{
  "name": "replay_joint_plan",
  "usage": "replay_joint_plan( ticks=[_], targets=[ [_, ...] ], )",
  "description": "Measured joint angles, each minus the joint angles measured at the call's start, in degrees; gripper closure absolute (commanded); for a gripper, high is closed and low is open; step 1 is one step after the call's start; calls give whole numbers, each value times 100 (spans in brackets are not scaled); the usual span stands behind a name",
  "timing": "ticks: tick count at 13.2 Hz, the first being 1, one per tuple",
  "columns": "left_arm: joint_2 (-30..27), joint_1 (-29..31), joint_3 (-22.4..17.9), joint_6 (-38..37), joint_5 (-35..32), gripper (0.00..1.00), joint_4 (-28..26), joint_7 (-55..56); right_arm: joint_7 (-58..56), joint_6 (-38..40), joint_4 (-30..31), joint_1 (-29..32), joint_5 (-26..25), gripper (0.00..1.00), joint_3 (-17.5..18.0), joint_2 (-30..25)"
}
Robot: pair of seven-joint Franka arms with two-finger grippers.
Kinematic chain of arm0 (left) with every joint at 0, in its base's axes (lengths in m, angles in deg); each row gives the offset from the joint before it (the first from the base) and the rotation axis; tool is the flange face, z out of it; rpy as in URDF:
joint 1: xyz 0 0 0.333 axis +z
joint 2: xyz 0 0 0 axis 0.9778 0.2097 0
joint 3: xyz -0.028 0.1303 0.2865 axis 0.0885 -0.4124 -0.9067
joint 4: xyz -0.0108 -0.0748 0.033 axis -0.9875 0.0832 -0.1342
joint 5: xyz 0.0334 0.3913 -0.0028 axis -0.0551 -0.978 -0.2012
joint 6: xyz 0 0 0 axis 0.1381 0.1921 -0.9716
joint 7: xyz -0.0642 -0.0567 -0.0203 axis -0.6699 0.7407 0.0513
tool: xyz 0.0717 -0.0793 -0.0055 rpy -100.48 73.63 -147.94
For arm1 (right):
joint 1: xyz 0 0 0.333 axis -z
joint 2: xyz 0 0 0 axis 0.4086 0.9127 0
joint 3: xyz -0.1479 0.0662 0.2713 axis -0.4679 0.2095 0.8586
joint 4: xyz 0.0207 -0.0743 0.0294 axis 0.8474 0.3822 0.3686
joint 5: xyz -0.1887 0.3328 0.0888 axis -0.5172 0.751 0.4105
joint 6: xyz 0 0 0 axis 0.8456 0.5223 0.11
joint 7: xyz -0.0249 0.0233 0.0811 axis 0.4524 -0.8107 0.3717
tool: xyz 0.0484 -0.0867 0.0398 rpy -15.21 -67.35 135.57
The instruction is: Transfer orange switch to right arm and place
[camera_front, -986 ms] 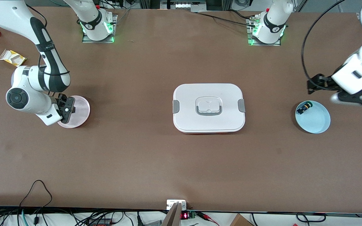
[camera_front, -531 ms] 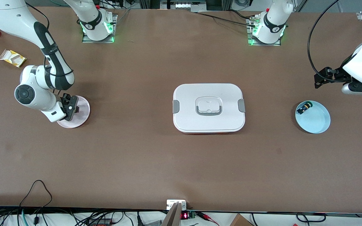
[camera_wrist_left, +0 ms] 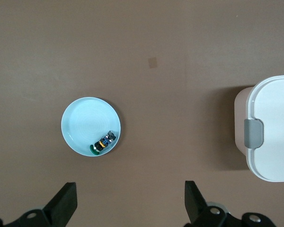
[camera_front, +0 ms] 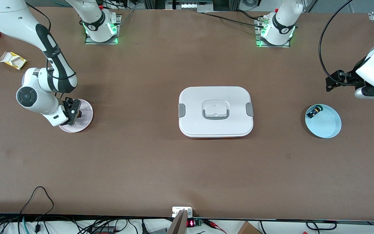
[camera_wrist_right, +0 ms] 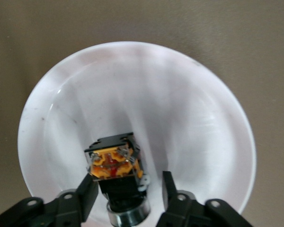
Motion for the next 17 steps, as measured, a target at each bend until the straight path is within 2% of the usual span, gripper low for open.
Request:
replay_joint_plan(
  ticks=[4, 7, 9, 11, 14, 17],
  targets=[
    [1, -8, 10, -63, 187, 0, 116, 0, 175, 37, -105, 10, 10, 0, 1, -320],
    [6, -55, 36, -122, 218, 0, 117, 0, 712, 372, -146, 7, 28, 0, 18, -644],
    [7, -60, 47, -170, 234, 0, 119, 0, 929, 498, -206, 5, 317, 0, 90, -819],
    [7, -61, 50, -185, 237, 0, 124, 0, 1302, 899, -329, -17, 901, 0, 157, -942],
    [7, -68, 89, -266, 239, 0, 146, -2, 2613, 1717, -621, -137, 1168, 0, 204, -1079],
    [7, -72, 134, -287, 239, 0, 148, -2, 4642, 2760, -889, -299, 1203, 0, 210, -1160]
  ],
)
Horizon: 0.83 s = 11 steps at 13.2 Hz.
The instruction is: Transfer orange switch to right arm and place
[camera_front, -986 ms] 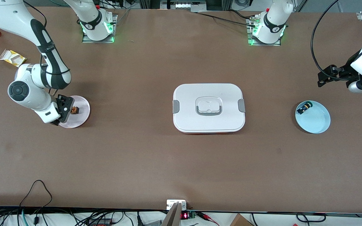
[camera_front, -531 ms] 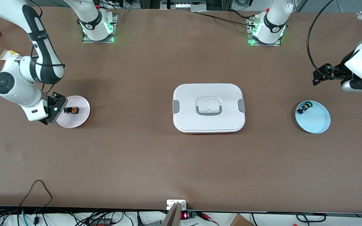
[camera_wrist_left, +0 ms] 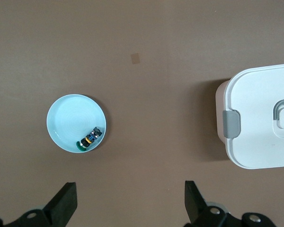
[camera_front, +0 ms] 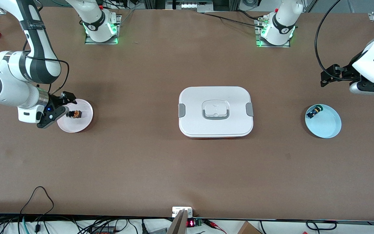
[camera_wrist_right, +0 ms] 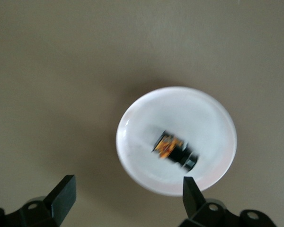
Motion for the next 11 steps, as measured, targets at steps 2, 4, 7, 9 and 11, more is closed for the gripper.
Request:
replay_joint_plan(
  ticks=[2, 4, 7, 9, 11],
  targets=[
    [0, -1, 5, -7, 0, 0, 0, 0, 1454, 495, -87, -174, 4, 0, 3, -3],
    [0, -2, 6, -11, 0, 0, 0, 0, 2434, 902, -230, -369, 0, 0, 6, -3],
    [0, -3, 8, -70, 0, 0, 3, 0, 2788, 1591, -805, -473, -147, 0, 6, -23],
    [0, -7, 12, -85, 0, 0, 5, 0, 2788, 2060, -1394, -496, -513, 0, 5, -53],
    [0, -7, 11, -97, 0, 0, 7, 0, 2789, 2402, -1915, -551, -742, 0, 5, -102]
  ],
)
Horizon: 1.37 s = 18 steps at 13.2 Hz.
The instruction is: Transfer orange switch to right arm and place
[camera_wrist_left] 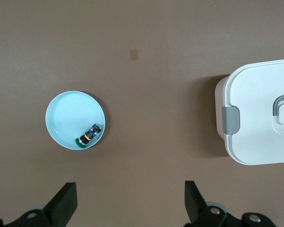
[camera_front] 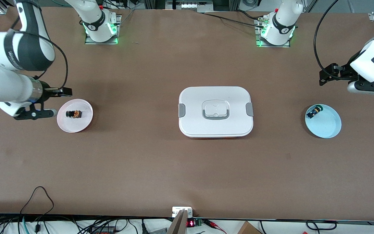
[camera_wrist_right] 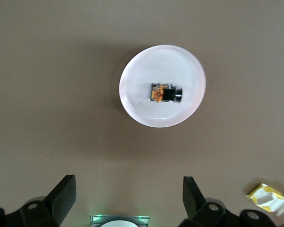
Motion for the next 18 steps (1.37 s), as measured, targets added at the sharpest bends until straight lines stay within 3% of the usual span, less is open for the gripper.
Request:
replay_joint_plan(
  ticks=[4, 8, 10, 13, 15, 18],
  targets=[
    [0, -3, 3, -22, 57, 0, 2, 0, 50, 192, -696, -3, -40, 0, -106, -79],
    [0, -2, 3, -28, 103, 0, 2, 0, 74, 149, -787, 9, -40, 0, -311, -234],
    [0, -2, 3, -29, 103, 0, 2, 0, 72, -82, -585, 23, -38, 0, -428, -308],
    [0, -2, 2, -29, 103, 0, 3, 0, 72, -1072, 283, 109, -30, 0, -466, -558],
    [0, -2, 3, -30, 104, 0, 3, 0, 72, -1082, 471, 142, 66, 0, -466, -706],
    [0, -2, 3, -31, 104, 0, 4, 0, 72, -593, 254, 141, 173, 0, -464, -901]
  ],
)
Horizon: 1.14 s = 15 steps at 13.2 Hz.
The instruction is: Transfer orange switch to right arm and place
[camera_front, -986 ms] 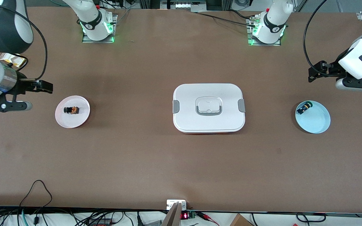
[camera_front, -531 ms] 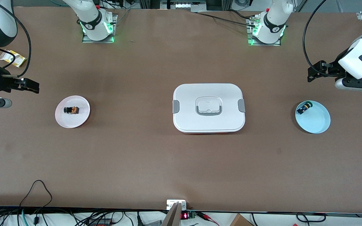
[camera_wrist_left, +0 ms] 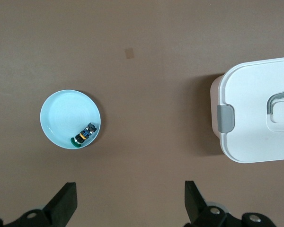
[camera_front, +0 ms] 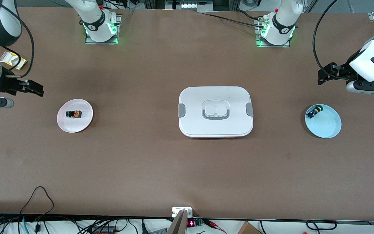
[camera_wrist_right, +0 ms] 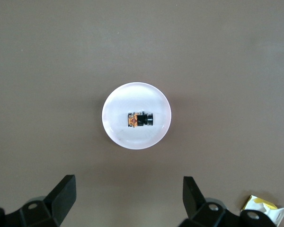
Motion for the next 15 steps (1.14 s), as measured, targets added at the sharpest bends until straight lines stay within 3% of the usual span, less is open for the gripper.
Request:
replay_joint_plan(
  ticks=[15],
  targets=[
    [0, -1, 41, -2, 0, 0, 0, 0, -15, 197, -288, -4, 397, 0, 8, -51]
  ],
)
